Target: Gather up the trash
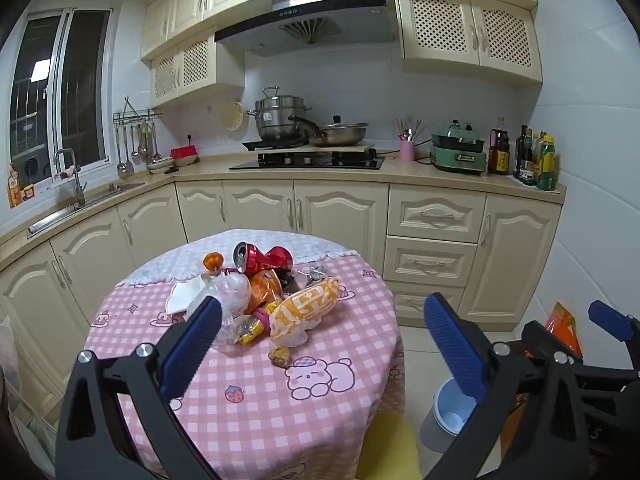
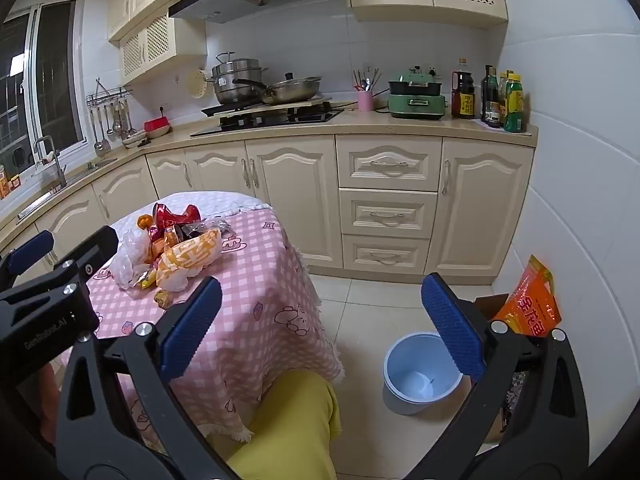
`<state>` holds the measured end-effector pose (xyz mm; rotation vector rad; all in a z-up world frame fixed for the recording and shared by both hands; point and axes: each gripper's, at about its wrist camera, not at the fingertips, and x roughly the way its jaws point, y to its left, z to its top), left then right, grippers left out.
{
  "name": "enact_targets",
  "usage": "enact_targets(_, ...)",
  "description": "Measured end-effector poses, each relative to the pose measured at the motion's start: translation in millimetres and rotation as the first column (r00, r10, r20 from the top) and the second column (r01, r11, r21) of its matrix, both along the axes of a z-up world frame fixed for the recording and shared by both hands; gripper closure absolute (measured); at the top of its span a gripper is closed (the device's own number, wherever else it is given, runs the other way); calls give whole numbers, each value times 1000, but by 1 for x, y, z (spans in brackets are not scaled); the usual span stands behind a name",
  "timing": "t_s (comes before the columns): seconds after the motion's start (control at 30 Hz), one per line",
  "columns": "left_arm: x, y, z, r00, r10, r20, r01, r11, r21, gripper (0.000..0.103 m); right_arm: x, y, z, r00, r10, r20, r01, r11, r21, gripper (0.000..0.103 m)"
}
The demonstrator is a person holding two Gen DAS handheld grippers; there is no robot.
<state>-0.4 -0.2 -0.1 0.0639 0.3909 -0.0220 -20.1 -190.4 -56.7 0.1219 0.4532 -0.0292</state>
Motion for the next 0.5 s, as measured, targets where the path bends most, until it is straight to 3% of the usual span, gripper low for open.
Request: enact_targets(0.5,5,7,-9,1000,-9,-25,8,1000,-26,4,0,-2,2,1000,-4,-9,4,1000,1,5)
